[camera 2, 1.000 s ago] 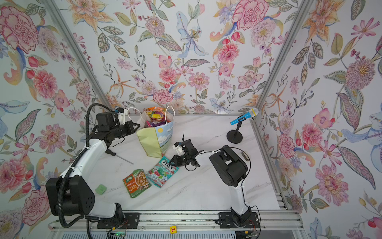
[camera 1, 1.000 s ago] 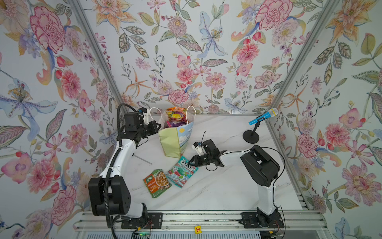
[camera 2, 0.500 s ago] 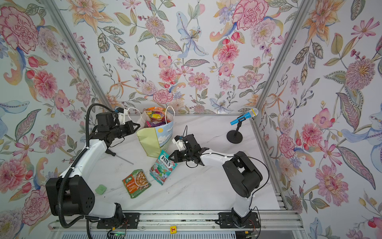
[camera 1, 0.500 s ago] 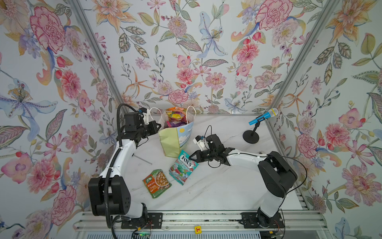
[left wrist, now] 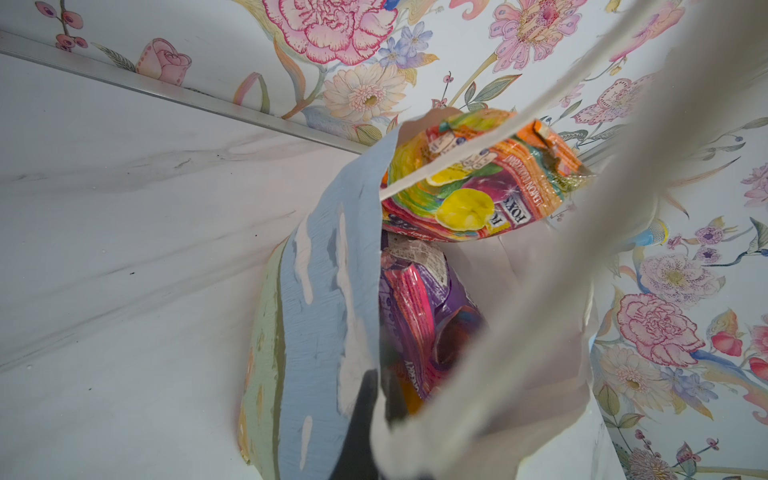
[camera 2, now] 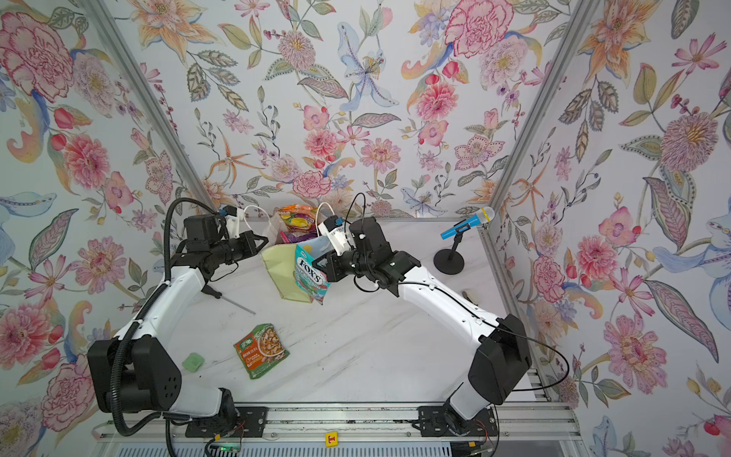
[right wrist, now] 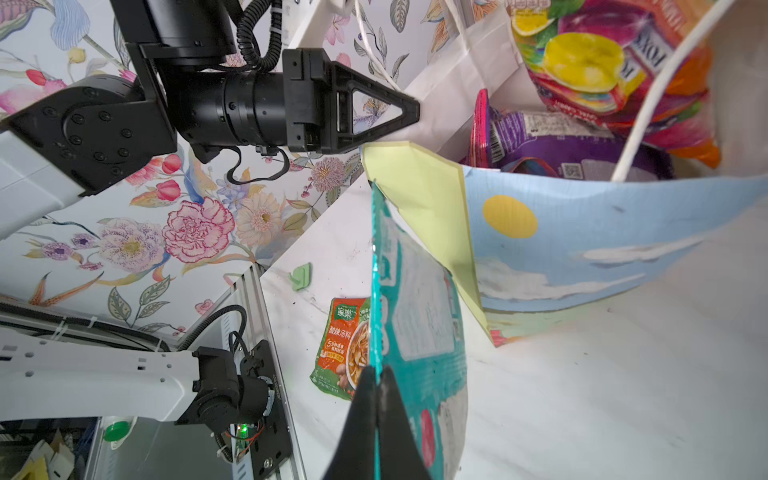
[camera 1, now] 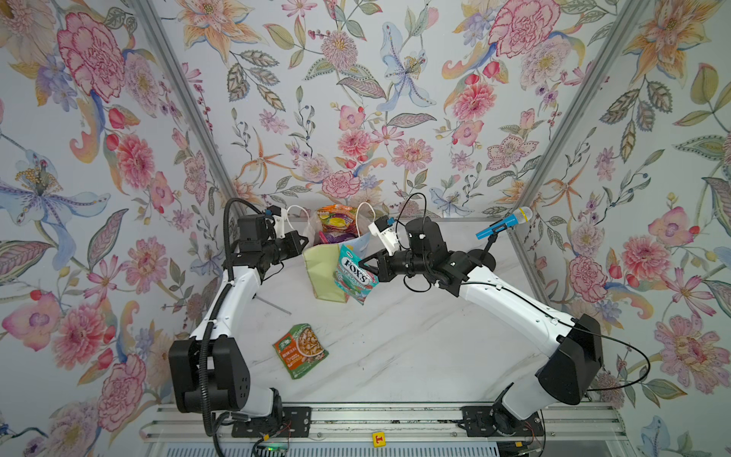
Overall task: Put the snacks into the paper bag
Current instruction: 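Lift the teal pack and carry it above the bag with the right gripper, then lower the teal pack into the bag opening with the right gripper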
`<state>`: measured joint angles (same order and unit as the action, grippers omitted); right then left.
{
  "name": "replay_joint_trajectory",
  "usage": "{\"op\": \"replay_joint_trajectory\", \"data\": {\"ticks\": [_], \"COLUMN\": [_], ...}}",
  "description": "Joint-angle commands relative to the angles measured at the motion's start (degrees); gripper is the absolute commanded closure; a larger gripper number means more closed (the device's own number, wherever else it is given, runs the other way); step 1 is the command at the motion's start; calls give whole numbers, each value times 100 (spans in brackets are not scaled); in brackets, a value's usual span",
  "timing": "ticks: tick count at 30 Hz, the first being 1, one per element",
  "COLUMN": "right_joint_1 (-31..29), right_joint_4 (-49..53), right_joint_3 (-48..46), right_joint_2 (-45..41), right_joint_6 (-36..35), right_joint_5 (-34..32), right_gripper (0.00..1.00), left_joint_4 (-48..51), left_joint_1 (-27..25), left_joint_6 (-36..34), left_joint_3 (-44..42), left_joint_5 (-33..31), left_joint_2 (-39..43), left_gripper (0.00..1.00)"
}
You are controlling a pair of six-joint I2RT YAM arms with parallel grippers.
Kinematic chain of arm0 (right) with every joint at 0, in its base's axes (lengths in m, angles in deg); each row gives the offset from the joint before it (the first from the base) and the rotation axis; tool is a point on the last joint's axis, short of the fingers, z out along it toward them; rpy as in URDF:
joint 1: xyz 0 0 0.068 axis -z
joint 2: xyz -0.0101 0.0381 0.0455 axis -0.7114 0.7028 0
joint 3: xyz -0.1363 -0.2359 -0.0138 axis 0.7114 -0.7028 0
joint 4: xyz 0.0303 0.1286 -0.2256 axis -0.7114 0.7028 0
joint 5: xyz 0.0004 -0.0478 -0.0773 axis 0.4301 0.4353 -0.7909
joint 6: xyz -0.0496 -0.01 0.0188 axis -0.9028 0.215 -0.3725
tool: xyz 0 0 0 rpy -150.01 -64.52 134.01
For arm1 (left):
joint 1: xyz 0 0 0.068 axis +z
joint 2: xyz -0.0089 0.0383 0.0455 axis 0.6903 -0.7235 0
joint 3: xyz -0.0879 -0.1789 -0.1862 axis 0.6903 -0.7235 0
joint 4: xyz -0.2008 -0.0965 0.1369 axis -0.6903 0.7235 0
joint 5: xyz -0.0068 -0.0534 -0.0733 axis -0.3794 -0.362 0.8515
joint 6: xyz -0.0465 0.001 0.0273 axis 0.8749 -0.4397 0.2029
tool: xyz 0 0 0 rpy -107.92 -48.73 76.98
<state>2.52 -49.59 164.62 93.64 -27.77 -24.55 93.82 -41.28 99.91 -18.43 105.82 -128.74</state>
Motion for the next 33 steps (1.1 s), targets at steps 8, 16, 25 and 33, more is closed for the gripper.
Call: {"op": "replay_joint_trajectory", "data": {"ticks": [8,16,25,33], "right_joint_1": [46,112,392,542], "right_joint_4": [910,1283,1884,1890], "right_joint_3": [1861,3701,6097,6313], "right_joint_2": [170,1237,2803,3241], "right_joint_6": [-954,-1387,-1680,-2286], "right_joint_5": [-340,-243,535,790], "right_gripper": [100,100,100,100], "left_joint_4": [-80,-17,-6,9], "left_joint_1": [79,75,79,67], "left_joint_6": [-66,-92,-84,-40], "left_joint_3": [1,46,34,118], "left_joint_5": [9,51,8,0], "left_joint_2": [143,56,64,51], "left_gripper": [100,100,100,100]}}
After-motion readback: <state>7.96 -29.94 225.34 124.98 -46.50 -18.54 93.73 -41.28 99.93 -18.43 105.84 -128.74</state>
